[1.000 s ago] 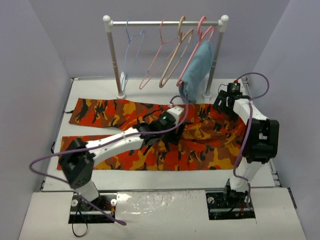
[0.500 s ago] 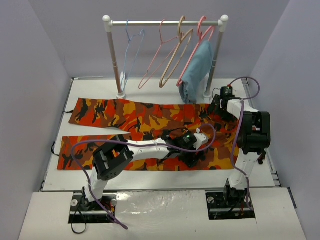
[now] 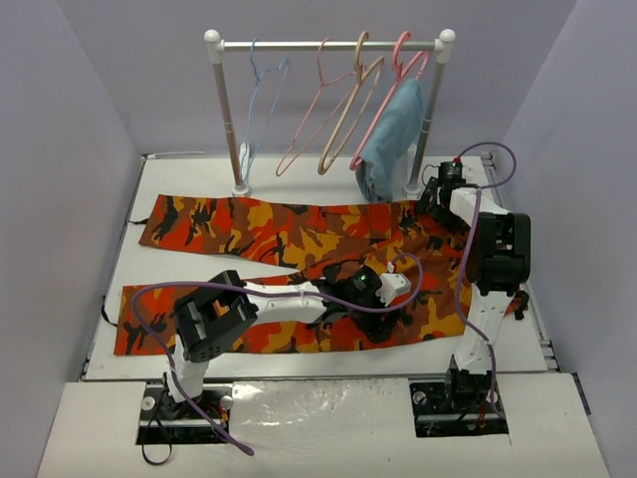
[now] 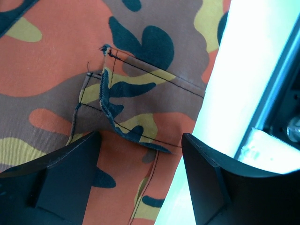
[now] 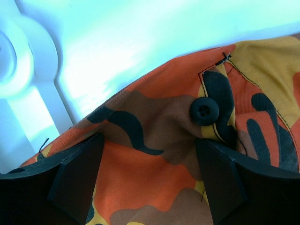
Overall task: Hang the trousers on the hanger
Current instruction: Fold the trousers
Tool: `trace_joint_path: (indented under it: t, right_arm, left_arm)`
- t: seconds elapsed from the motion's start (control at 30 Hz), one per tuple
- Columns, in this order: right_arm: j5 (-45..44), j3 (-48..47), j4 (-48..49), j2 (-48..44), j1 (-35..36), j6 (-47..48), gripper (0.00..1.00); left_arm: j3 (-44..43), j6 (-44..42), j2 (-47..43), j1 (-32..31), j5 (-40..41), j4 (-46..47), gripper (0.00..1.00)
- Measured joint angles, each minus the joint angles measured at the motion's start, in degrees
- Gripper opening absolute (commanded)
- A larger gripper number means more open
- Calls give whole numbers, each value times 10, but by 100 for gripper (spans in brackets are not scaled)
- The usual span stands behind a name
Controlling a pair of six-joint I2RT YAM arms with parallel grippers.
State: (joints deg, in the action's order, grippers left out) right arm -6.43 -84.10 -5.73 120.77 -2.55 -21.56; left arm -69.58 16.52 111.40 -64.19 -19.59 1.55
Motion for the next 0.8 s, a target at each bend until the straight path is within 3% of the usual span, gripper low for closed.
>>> trace_joint_path:
  t: [0.4, 0.63, 0.8]
  right_arm:
    - [2, -21, -25, -15, -5, 0, 81]
    - [6, 44, -33, -189, -5, -25, 83]
    - [15, 123, -28, -289, -5, -51, 83]
  left_arm:
    - [-13, -3, 0, -3, -26, -28, 66]
    - [-28, 12, -33, 0, 21, -139, 66]
    - [-20, 44, -117, 74, 75, -174, 66]
